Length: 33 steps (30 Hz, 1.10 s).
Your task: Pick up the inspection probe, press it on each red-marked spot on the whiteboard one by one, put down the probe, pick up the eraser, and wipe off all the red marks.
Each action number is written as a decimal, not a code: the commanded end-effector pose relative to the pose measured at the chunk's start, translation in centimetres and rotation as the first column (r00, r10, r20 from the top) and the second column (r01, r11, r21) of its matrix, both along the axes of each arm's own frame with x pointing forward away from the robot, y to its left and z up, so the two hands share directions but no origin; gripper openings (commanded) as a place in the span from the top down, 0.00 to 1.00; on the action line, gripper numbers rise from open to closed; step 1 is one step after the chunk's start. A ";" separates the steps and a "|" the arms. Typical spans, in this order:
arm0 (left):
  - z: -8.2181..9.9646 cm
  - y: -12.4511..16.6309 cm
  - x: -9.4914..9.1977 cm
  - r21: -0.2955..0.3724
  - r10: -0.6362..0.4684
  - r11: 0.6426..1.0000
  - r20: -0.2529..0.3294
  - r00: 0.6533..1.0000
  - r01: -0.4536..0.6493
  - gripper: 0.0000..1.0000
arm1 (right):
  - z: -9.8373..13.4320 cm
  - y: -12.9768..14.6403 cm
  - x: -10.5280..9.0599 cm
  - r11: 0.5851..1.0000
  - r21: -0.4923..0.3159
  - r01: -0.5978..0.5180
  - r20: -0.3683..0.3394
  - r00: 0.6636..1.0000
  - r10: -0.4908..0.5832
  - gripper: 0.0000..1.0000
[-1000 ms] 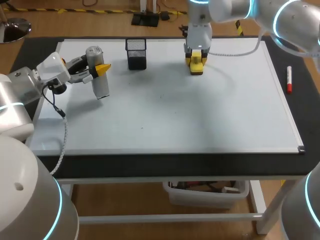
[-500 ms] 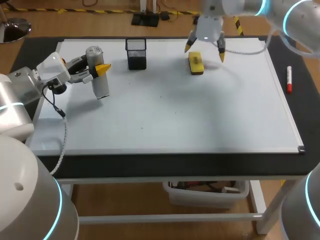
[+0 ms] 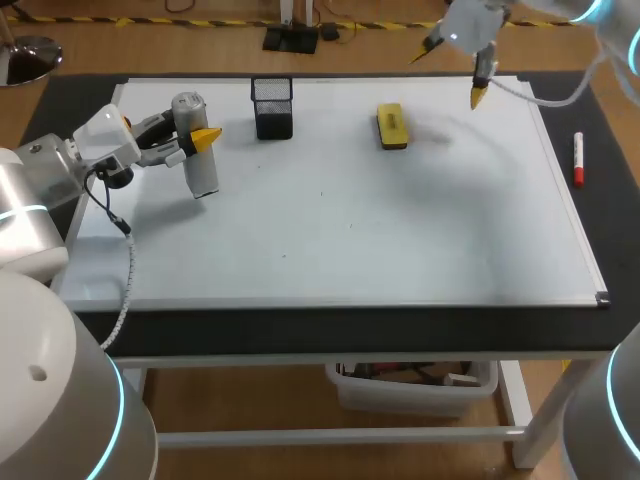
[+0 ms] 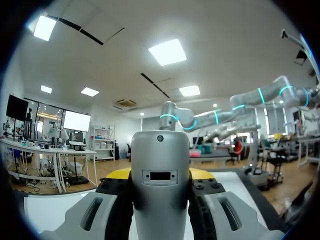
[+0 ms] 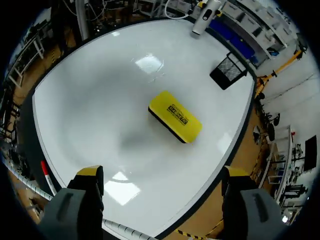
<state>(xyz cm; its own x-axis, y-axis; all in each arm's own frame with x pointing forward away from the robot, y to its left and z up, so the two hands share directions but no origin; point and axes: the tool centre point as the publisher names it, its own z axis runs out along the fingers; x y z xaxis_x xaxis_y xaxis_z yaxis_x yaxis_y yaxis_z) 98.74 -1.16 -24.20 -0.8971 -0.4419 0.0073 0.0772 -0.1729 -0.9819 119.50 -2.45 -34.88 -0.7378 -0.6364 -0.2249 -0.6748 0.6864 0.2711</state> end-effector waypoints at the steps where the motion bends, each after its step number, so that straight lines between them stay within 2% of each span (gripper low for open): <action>1: 0.0 0.0 0.0 -0.002 0.001 1.000 0.004 1.000 -0.001 1.00 | 3.0 -1.9 -1.3 0.953 0.152 0.264 0.059 0.960 -0.275 0.00; 4: 0.0 0.0 0.0 -0.002 0.001 1.000 0.004 1.000 -0.001 1.00 | 3.9 -2.3 -1.2 0.945 0.161 0.286 0.064 0.952 -0.299 0.00; 8: 0.0 0.0 0.0 -0.002 0.001 1.000 0.004 1.000 -0.001 1.00 | 4.5 -3.0 -1.3 0.922 0.211 0.325 0.087 0.933 -0.349 0.00; 18: 0.0 0.0 0.0 -0.002 0.001 1.000 0.004 1.000 -0.001 1.00 | 5.1 -3.3 -1.5 0.920 0.201 0.336 0.092 0.929 -0.359 0.00; 25: 3.2 -1.0 2.5 0.022 -0.035 0.999 0.058 0.998 0.034 1.00 | 5.1 -3.3 -1.5 0.920 0.201 0.336 0.092 0.929 -0.359 0.00; 33: 6.4 -2.9 6.8 -0.011 -0.110 0.994 0.111 0.988 0.112 1.00 | 5.1 -3.3 -1.5 0.920 0.201 0.336 0.092 0.929 -0.359 0.00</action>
